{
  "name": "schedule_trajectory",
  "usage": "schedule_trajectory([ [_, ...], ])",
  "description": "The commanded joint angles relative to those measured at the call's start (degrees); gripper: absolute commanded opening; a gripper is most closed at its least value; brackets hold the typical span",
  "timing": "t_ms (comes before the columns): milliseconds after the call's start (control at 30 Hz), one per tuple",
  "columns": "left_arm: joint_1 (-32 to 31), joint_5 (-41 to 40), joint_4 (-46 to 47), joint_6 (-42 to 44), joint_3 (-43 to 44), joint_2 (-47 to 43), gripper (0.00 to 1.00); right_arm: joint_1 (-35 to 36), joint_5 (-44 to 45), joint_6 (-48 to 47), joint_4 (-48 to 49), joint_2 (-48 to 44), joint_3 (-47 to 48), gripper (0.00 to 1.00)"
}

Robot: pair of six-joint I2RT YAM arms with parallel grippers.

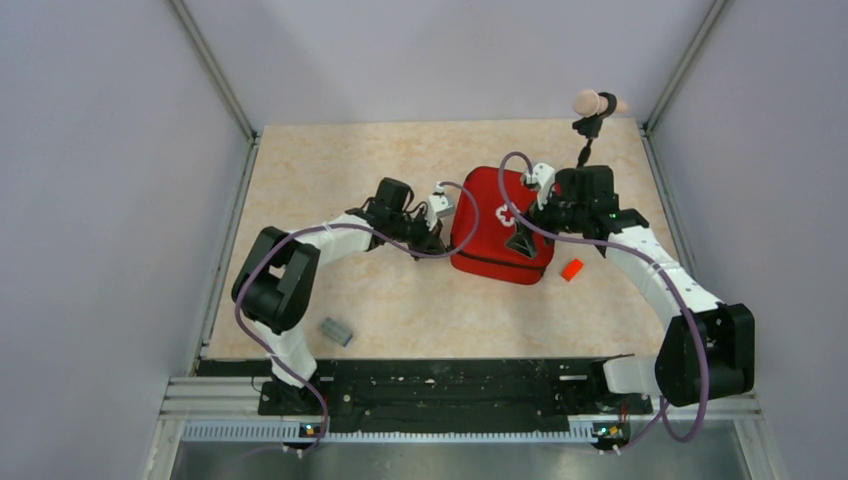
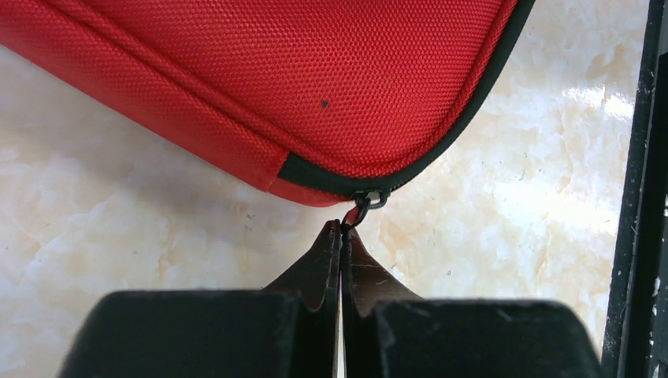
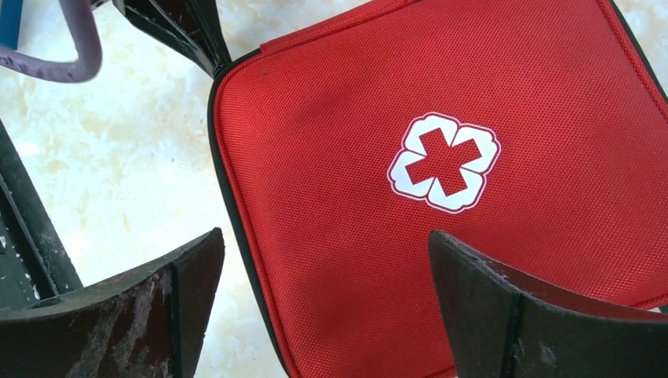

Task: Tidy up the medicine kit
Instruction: Zip the medicine box at the center of the board.

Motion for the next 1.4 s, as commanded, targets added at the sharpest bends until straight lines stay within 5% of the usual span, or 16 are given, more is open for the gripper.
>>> schedule_trajectory([
  [0, 1.70, 3.46, -2.17, 3.36, 0.92, -3.80, 0.00, -0.44, 0.77, -1.37, 0.93, -1.65, -0.41, 0.99],
  [333, 2.62, 6.82, 0.57, 1.88, -1.10, -5.01, 0.02, -0.49, 0.39, -3.13, 0.85, 1.85, 1.17, 0.98],
  [467, 2.57, 8.31, -1.83, 5.48, 1.25, -2.34, 0.42, -0.44, 0.55, -2.91, 0.33, 1.93, 1.61, 0.99],
  [567, 2.54, 10.71, -4.93, 9.58, 3.87, 0.15, 0.47, -0.46, 0.66, -3.01, -0.07, 1.92, 1.56, 0.99],
  [900, 2.10, 14.73, -4.34, 6.89, 7.47, 4.63, 0.36, -0.46, 1.10, -2.71, -0.32, 1.39, 0.96, 0.99],
  [1167, 0.51, 7.36, 6.52, -1.79, 4.40, 4.00, 0.41, -0.47, 0.69, -2.66, -0.05, 2.01, 0.99, 0.98],
  [1367, -0.90, 5.39, 10.40, -5.14, 4.34, 4.72, 0.16, -0.45, 0.55, -1.82, 0.44, 1.53, 0.46, 0.99],
])
